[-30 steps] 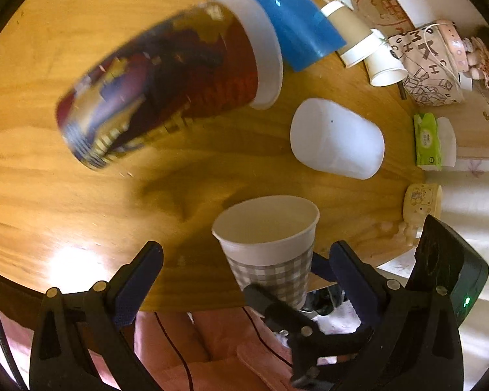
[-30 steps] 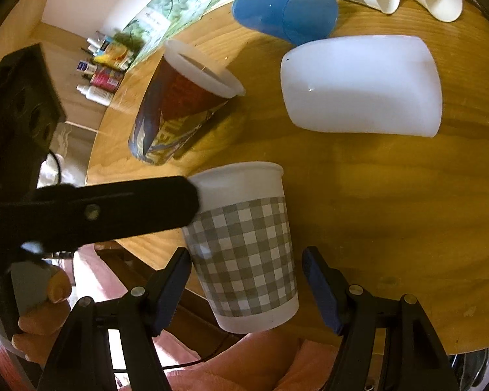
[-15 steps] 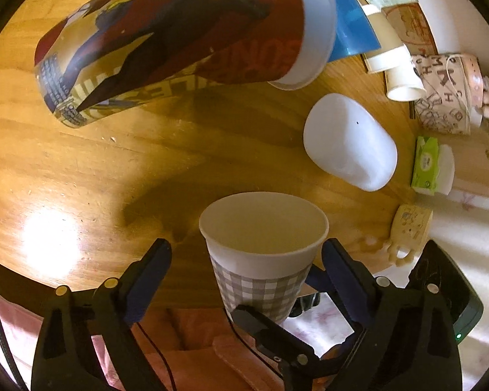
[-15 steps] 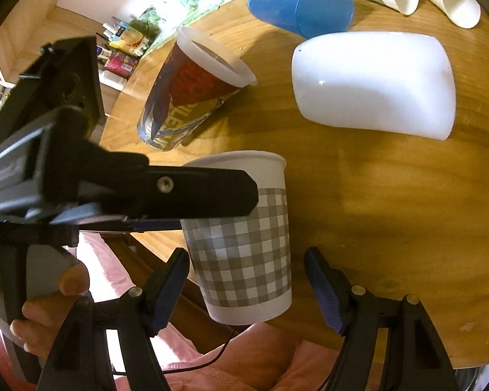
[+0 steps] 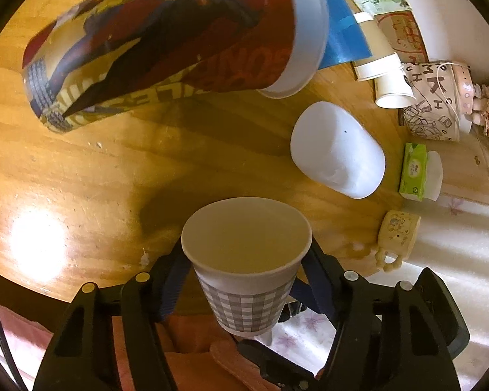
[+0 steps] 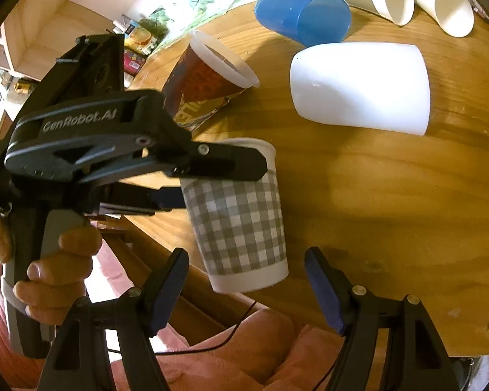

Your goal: Flip cup upright

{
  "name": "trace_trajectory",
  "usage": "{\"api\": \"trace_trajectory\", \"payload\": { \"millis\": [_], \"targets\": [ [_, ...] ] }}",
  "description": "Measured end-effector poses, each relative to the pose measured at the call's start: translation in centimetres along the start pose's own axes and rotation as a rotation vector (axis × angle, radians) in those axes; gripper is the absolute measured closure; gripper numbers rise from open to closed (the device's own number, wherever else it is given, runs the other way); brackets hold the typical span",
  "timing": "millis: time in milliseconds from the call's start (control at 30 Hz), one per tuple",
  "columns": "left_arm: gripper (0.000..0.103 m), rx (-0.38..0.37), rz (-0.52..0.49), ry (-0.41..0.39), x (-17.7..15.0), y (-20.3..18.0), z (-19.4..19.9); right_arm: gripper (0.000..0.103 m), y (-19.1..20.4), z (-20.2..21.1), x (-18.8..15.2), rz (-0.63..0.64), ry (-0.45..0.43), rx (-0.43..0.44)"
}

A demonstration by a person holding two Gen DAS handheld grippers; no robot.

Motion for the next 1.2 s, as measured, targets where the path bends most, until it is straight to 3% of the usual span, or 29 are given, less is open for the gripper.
{"api": "trace_trajectory", "payload": {
  "millis": [267, 700, 800, 1200],
  "targets": [
    [0.035, 0.070, -0.126, -0.104, 0.0, -1.5, 1.4, 0.029, -0.4, 1.4, -0.8, -0.009, -0.023, -0.024],
    [0.037, 0.195, -0.351, -0.433, -1.0, -3.3, 3.6, 0.029, -3.7, 5.6, -1.1, -0.066, -0.142, -0.078],
    [0.037, 0.242, -0.367, -0.484, -1.0, -3.6, 3.6, 0.029, -4.1, 6.4, -1.6, -0.078, -0.163, -0.091],
    [0.037, 0.315, -0.482, -0.727, -2.9, -4.5, 3.7, 0.029, -4.5, 7.1, -2.0, -0.105, -0.196, -0.103]
  ]
}}
Point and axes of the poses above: each gripper's, at about its wrist camera, not at the fingertips, and z roughly against the way its jaws point, y to its left, x to its top, the point moved 2 cm from there along -z, roughly the way its jaws point, and after that the axes turned 2 degrees about -z, right-handed, at the moved point
